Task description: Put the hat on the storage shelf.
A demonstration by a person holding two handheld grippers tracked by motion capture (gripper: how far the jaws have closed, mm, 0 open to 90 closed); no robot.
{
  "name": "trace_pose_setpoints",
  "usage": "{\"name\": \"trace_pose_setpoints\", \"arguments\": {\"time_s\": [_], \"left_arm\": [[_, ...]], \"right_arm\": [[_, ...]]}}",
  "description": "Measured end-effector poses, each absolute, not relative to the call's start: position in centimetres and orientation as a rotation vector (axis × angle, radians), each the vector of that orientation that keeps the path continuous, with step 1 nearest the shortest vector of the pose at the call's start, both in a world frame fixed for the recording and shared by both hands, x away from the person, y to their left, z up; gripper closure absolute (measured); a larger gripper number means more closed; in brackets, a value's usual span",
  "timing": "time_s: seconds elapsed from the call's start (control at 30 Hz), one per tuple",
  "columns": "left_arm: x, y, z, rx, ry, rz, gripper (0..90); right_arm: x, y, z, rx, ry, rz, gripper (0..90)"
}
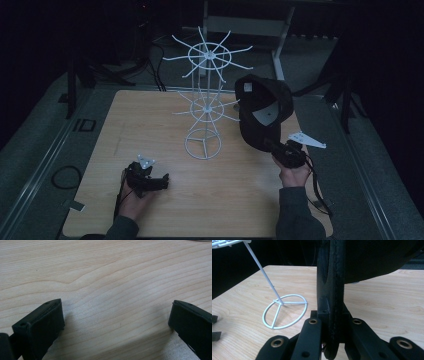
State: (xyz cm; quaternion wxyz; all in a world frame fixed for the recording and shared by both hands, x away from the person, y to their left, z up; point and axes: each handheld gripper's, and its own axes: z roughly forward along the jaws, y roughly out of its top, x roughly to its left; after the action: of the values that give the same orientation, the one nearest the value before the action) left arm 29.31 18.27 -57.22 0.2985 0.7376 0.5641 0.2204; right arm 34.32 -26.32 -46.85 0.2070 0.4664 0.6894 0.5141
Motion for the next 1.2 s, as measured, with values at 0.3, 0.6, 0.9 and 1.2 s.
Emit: {"name": "trace_pose_setpoints", "arguments": {"time_s": [0.3, 0.6, 0.9, 1.2], "left_arm": [[29.3, 18.3, -57.2, 1.958, 1.499, 0.586, 0.1], [29.3, 18.3, -57.2, 1.957, 1.499, 0.586, 0.1], [29.3, 18.3, -57.2, 1.957, 1.499, 0.586, 0.1], [29.3, 18.3, -57.2, 1.958, 1.499, 0.585, 0.1]], "right_arm": [[34.3, -26.3, -46.3, 1.284, 1.915, 1.432, 86.7], [34.3, -26.2, -45.7, 1.27, 1.904, 1.439, 86.7], [34.1, -26.2, -45.2, 1.262, 1.893, 1.442, 86.6], [34.0, -25.9, -44.6, 1.235, 1.884, 1.437, 86.6]]}}
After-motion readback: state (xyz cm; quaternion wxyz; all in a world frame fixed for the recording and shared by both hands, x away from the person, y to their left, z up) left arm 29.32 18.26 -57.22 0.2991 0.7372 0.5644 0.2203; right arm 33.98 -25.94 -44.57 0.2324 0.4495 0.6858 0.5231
